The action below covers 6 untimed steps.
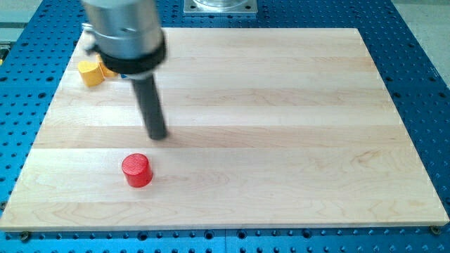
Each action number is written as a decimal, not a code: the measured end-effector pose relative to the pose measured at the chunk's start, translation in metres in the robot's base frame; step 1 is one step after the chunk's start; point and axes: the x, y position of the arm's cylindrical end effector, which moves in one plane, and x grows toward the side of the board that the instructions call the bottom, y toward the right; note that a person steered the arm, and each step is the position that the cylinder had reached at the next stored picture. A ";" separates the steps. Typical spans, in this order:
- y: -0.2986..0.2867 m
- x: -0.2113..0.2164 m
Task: Push the red circle at the bottom left of the board
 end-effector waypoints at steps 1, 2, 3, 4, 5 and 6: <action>0.001 0.027; -0.005 0.051; -0.003 0.058; -0.056 0.066; -0.056 0.065; -0.044 0.063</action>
